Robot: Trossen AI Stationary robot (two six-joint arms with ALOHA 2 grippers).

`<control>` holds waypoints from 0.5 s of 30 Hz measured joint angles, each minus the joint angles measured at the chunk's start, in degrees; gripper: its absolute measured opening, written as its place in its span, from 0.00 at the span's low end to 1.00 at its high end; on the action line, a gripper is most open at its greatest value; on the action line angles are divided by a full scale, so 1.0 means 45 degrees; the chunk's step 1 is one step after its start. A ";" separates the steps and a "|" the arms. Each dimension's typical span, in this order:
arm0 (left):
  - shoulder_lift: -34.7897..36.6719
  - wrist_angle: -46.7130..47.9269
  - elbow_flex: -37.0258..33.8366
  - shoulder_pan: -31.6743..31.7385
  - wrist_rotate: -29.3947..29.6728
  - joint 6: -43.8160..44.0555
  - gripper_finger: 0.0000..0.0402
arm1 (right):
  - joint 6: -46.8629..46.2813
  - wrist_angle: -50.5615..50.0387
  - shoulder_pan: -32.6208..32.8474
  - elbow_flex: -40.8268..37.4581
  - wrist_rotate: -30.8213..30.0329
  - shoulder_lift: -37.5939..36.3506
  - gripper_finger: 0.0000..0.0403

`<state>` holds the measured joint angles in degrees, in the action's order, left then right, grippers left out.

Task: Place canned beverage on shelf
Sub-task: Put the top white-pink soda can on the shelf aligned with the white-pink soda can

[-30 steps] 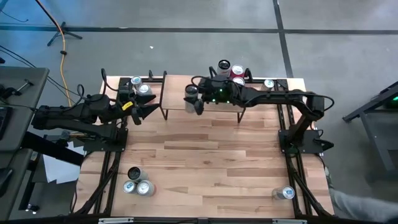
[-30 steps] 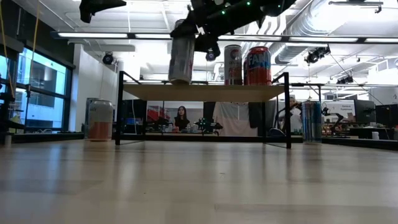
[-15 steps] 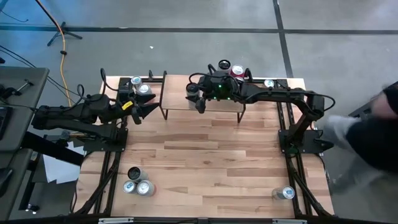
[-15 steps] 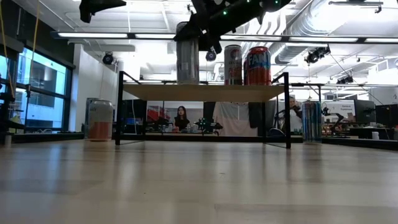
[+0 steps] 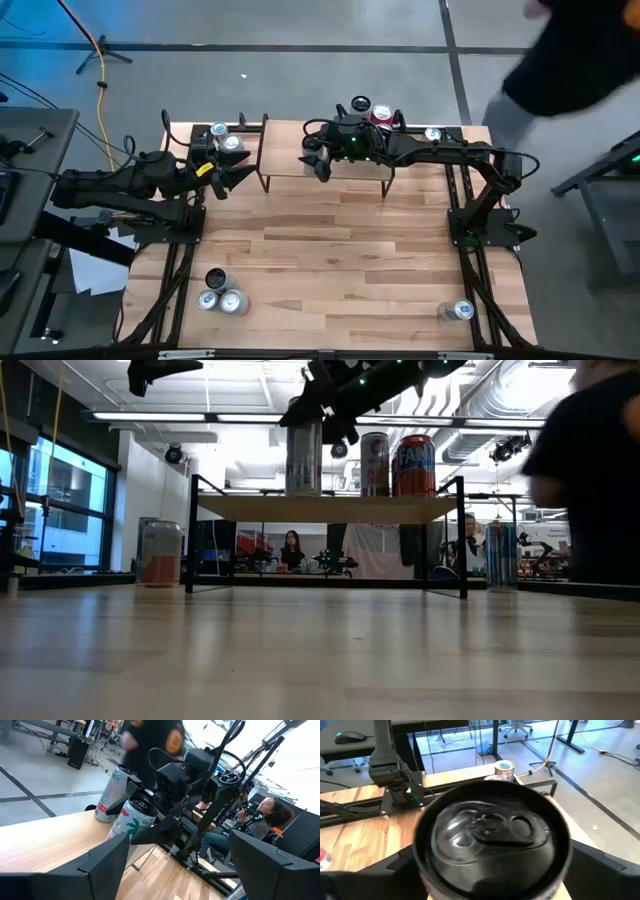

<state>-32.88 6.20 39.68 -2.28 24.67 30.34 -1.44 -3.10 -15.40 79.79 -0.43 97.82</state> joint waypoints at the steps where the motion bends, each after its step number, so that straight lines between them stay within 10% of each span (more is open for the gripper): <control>1: 0.0000 0.0000 0.0000 0.0000 -0.0001 -0.0014 0.75 | 0.0000 0.0002 0.0000 0.0000 -0.0119 0.0000 0.87; 15: 0.0000 0.0009 0.0000 0.0000 -0.0009 -0.0201 0.75 | -0.0344 -0.1245 -0.0053 0.0019 -0.0189 -0.0792 0.87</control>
<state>-32.88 6.24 39.68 -2.28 24.62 29.43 -2.98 -8.71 -15.64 79.88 -1.28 94.26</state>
